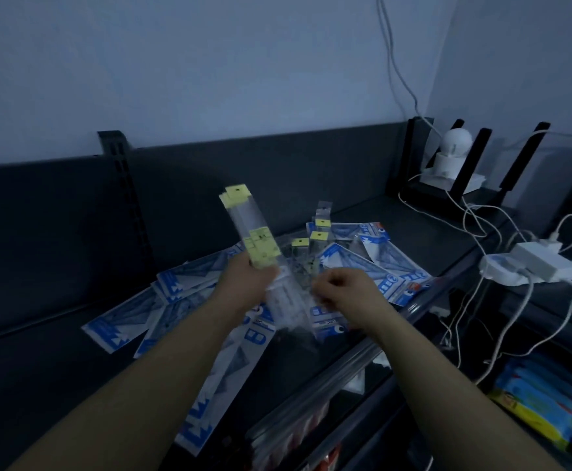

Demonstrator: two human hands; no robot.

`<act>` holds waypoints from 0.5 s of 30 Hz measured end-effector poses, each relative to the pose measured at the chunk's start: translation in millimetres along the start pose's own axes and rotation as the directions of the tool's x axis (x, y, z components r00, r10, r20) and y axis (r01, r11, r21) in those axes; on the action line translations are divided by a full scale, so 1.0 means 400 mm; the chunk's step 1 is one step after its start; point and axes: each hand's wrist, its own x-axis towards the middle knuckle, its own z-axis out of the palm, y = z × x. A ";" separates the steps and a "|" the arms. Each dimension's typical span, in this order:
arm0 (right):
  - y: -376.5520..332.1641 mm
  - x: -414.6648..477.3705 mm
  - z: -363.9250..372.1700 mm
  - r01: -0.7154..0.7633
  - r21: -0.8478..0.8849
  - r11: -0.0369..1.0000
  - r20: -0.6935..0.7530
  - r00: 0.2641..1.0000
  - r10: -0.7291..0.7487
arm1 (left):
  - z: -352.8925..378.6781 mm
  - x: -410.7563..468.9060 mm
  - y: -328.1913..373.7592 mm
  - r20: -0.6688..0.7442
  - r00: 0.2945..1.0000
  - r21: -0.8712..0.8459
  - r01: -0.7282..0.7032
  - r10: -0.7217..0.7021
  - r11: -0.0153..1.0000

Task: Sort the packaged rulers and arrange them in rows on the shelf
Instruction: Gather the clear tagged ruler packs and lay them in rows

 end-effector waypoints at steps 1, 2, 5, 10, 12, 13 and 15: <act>0.007 0.017 -0.003 0.035 -0.139 0.990 -0.090 0.995 -0.048 | -0.018 0.008 -0.003 -0.046 0.999 0.030 -0.004 0.005 1.000; 0.013 0.036 -0.003 0.056 -0.240 0.969 -0.145 0.985 -0.093 | -0.036 0.016 -0.008 -0.074 0.997 0.050 0.004 0.000 0.999; 0.021 0.090 0.023 0.051 -0.407 0.912 -0.137 0.984 -0.116 | -0.081 0.031 -0.029 -0.068 0.996 0.074 0.056 -0.050 0.996; 0.032 0.154 0.075 -0.039 -0.650 0.759 -0.145 0.987 -0.074 | -0.094 0.031 -0.070 -0.010 0.994 0.192 0.111 -0.111 0.975; 0.031 0.173 0.070 -0.084 -0.625 0.776 -0.164 0.986 -0.026 | -0.097 0.032 -0.082 0.015 0.994 0.182 0.105 -0.110 0.978; 0.029 0.181 0.062 -0.105 -0.588 0.802 -0.161 0.987 0.011 | -0.100 0.032 -0.086 0.019 0.994 0.171 0.101 -0.105 0.980; 0.021 0.190 0.035 -0.111 -0.528 0.842 -0.158 0.987 0.031 | -0.102 0.028 -0.090 0.017 0.996 0.167 0.081 -0.085 0.983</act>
